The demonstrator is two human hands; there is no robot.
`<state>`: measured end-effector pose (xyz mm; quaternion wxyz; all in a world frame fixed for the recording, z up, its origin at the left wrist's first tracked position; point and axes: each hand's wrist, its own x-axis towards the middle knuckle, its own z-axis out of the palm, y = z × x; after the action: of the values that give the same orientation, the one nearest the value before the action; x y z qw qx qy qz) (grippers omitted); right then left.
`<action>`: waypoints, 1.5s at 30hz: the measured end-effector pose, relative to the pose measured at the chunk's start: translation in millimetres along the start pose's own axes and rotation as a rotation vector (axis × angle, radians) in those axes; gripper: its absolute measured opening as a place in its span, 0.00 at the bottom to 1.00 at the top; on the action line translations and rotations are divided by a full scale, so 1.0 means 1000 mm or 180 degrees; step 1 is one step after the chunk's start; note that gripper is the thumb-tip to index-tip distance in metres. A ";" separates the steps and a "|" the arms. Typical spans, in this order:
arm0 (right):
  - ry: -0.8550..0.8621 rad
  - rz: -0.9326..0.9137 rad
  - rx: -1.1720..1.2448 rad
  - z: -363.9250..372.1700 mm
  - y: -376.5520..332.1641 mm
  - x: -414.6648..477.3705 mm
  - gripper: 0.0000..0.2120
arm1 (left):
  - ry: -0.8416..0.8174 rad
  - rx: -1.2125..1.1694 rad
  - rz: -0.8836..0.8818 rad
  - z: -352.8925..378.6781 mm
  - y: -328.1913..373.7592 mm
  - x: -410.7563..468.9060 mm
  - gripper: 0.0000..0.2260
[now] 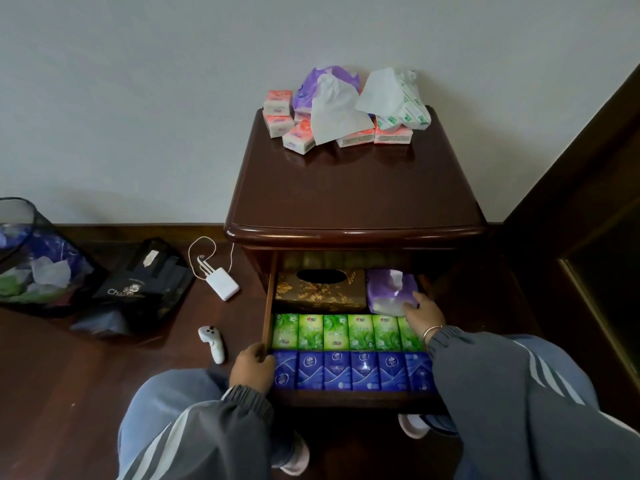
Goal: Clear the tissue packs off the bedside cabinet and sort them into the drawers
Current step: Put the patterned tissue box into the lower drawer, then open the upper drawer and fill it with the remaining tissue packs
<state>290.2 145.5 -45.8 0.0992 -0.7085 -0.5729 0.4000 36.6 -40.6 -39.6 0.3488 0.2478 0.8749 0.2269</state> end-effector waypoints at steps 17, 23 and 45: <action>-0.0593 -0.0831 -0.0216 -0.044 -0.027 -0.046 0.18 | 0.0095 -0.0285 0.0122 -0.015 0.019 -0.007 0.18; -0.0605 -0.1270 0.0126 -0.113 -0.057 -0.064 0.19 | 0.0594 -0.0787 0.0525 -0.050 0.058 0.011 0.21; 0.0505 0.0110 0.2372 -0.091 -0.023 -0.005 0.30 | 0.0434 -0.1286 0.0584 -0.072 0.105 0.058 0.22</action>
<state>335.5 177.6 29.8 0.3874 -0.6622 -0.3666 0.5264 -23.3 58.7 37.9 0.3093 0.2356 0.8070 0.4444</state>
